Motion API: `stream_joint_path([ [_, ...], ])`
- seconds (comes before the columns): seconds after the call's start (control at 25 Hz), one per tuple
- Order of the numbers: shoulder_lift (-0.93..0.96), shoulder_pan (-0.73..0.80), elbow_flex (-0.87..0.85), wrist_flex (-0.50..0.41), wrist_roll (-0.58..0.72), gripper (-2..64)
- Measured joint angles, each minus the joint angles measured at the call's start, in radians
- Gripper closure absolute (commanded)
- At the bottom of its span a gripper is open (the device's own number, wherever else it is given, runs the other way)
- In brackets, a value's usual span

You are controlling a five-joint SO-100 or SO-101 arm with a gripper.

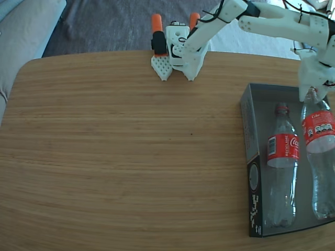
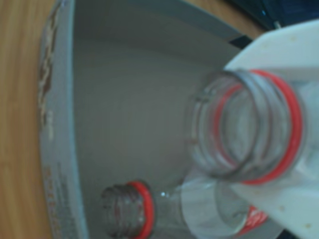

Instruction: Grasp the bottles and put them in the box.

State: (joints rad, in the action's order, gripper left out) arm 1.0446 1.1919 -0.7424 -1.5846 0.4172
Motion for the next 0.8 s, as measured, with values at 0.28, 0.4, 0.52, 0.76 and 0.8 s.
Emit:
stream_joint_path([
  [0.28,0.0,0.011,0.0,-0.008,-0.078,61.8],
  [0.4,0.0,0.006,0.0,-0.008,-0.08,61.8],
  [0.52,0.0,0.014,0.0,-0.008,-0.08,61.8],
  [0.76,-0.002,0.023,0.031,0.008,-0.08,61.8],
  [0.8,-0.014,0.025,0.051,0.014,-0.08,61.8],
])
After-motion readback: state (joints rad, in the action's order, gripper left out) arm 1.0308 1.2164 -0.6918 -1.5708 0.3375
